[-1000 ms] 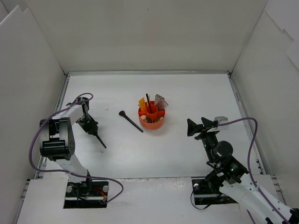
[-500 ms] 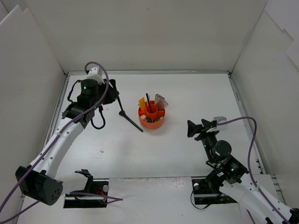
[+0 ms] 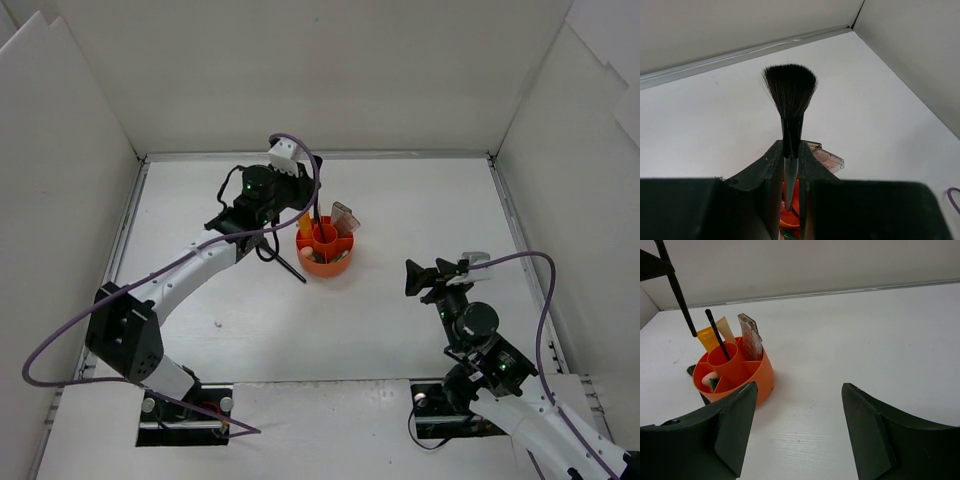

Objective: Organize the makeup

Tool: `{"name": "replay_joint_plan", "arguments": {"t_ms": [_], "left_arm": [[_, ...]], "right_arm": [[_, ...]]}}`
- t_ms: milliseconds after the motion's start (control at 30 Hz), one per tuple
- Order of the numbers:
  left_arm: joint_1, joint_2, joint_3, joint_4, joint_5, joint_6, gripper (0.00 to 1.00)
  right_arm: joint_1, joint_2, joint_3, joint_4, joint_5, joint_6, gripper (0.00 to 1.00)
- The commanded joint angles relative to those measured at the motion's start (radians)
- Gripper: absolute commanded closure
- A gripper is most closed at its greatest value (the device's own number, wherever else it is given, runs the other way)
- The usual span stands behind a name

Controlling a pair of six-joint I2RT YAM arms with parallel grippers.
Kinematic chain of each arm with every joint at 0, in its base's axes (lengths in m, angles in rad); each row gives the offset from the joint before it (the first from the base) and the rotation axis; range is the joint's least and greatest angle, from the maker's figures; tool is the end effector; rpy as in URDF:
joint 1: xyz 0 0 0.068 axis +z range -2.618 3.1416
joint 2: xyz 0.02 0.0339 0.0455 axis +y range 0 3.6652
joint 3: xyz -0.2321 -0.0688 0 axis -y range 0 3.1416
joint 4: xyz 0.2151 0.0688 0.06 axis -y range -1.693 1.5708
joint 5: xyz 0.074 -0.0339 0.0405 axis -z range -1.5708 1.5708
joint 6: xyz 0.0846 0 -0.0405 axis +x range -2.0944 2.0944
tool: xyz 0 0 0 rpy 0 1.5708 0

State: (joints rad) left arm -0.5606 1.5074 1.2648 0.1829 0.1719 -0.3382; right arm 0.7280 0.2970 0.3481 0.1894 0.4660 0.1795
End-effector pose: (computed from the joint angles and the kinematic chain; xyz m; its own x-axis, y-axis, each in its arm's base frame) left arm 0.3189 -0.2173 0.3423 -0.2695 -0.2168 -0.9383 0.6138 0.7121 -0.3408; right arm 0.1411 0.0748 0.2880 0.1270 0.3268 -0.9365 -0.2961 0.9136 0.2787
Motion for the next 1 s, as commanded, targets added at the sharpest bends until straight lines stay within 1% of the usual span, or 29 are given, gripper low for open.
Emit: {"name": "replay_joint_plan", "arguments": {"t_ms": [0,100,167,367,633,667,700,767,833,867,967], "left_arm": [[-0.027,-0.007,0.004,0.254,-0.003,0.090,1.00],[-0.039,0.014,-0.018,0.302,-0.002,0.119,1.00],[-0.061,0.022,-0.036,0.332,-0.024,0.142,1.00],[-0.071,0.062,-0.085,0.418,-0.040,0.151,1.00],[-0.102,0.088,-0.133,0.461,-0.092,0.159,0.97],[-0.102,0.085,-0.148,0.470,-0.104,0.156,0.96],[-0.111,0.086,-0.154,0.477,-0.109,0.156,0.92],[-0.120,0.083,-0.171,0.489,-0.135,0.154,0.90],[-0.121,0.079,-0.180,0.495,-0.143,0.154,0.83],[-0.131,0.073,-0.191,0.498,-0.155,0.153,0.75],[-0.131,0.057,-0.205,0.504,-0.167,0.151,0.69]], "right_arm": [[0.005,0.024,0.042,0.051,0.042,0.012,0.35],[0.004,0.036,0.038,0.051,0.046,0.014,0.35],[0.007,0.040,0.038,0.053,0.054,0.012,0.34],[0.004,0.039,0.038,0.042,0.063,0.012,0.34],[0.004,0.030,0.042,0.025,0.072,0.015,0.34],[0.004,0.030,0.040,0.025,0.072,0.017,0.34],[0.004,0.031,0.037,0.024,0.072,0.017,0.34],[0.005,0.030,0.037,0.024,0.069,0.020,0.34],[0.005,0.031,0.038,0.021,0.071,0.018,0.34],[0.004,0.031,0.040,0.018,0.071,0.020,0.33],[0.005,0.033,0.038,0.019,0.072,0.020,0.33]]}}
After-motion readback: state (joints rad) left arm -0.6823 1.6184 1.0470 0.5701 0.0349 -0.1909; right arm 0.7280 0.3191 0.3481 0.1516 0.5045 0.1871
